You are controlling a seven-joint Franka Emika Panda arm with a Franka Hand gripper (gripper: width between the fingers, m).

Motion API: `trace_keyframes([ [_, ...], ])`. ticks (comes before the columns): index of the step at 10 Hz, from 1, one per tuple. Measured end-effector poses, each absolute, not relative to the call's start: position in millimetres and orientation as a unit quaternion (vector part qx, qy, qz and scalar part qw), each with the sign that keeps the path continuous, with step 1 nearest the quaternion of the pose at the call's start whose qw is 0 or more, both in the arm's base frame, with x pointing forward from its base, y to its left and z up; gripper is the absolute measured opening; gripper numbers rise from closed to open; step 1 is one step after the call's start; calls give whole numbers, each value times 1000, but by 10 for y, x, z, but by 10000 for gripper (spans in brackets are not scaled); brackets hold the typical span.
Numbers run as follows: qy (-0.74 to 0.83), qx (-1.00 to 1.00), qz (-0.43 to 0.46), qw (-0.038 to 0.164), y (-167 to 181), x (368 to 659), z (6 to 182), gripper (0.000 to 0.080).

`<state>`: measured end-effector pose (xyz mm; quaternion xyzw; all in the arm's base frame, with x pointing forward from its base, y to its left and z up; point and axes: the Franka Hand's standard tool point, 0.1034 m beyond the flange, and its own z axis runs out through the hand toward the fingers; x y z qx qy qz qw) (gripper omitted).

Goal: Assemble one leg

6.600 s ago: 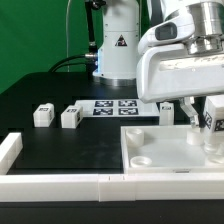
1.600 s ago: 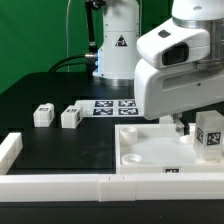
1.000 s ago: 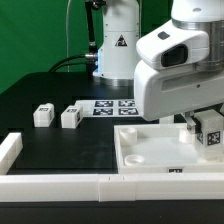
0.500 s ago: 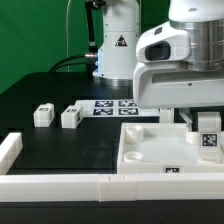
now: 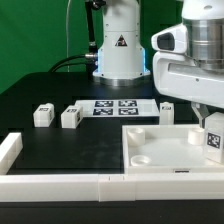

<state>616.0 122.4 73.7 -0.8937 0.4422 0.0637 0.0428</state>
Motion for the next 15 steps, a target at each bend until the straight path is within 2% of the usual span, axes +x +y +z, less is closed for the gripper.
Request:
trace_keyframes([
  [3, 471, -879, 66, 43, 1226, 6168, 742, 291],
  [4, 450, -890, 65, 45, 1226, 6167, 741, 458],
  [5, 439, -895, 65, 46, 1224, 6166, 739, 458],
  [6, 395, -915, 62, 47, 1209, 6168, 739, 603],
  [7, 324, -943, 58, 52, 1209, 6168, 739, 636],
  [11, 78, -994, 44, 63, 1219, 6155, 727, 649],
  [14, -115, -991, 21, 60, 1200, 6197, 744, 649],
  [15, -136, -989, 20, 61, 1182, 6203, 746, 649],
])
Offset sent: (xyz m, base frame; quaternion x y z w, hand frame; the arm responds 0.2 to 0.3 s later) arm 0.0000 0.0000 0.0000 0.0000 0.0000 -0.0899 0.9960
